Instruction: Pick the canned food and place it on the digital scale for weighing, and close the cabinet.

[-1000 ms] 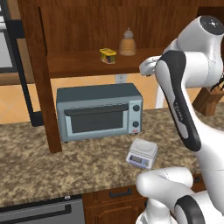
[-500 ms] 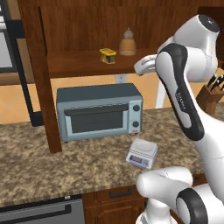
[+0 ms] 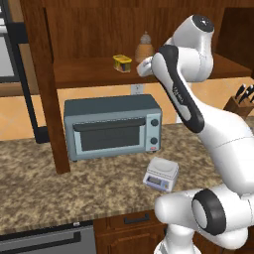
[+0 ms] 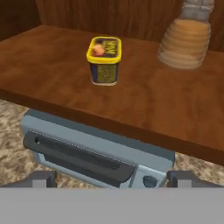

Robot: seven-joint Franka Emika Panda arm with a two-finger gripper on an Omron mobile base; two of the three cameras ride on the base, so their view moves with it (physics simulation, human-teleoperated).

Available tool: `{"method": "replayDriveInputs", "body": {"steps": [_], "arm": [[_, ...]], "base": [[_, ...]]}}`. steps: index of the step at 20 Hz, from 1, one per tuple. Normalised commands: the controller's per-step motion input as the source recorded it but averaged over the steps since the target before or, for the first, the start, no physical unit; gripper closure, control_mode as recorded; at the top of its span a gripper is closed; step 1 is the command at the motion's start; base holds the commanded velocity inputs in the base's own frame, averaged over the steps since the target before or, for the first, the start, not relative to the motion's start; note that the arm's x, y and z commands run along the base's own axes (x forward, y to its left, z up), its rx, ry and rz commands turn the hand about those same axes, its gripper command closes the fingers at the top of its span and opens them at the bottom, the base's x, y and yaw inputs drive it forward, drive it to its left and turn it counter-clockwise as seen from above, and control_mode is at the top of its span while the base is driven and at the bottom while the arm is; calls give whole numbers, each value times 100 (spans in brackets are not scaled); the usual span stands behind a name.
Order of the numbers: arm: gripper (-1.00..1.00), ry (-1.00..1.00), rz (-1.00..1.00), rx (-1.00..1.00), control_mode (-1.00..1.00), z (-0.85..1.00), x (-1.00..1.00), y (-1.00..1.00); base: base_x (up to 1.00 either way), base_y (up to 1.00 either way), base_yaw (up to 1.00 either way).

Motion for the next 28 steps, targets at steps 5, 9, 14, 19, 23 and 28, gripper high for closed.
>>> {"method": "replayDriveInputs", "body": {"steps": [5,9,14,19,23,28], "arm": [[-100,-2,-2,10,-100,0,80,12],[-100,-2,0,1,-100,0,23,63],[-100,-3,0,0,-100,-2,29,51],[-100,0,0,0,-100,-1,48,8],[-100,0,0,0,-100,-1,47,-4],[-100,0,0,0,-100,-1,43,-1]], "base": [[0,0,0],[0,0,0],[0,0,0],[0,0,0],[0,0,0],[0,0,0]]}}
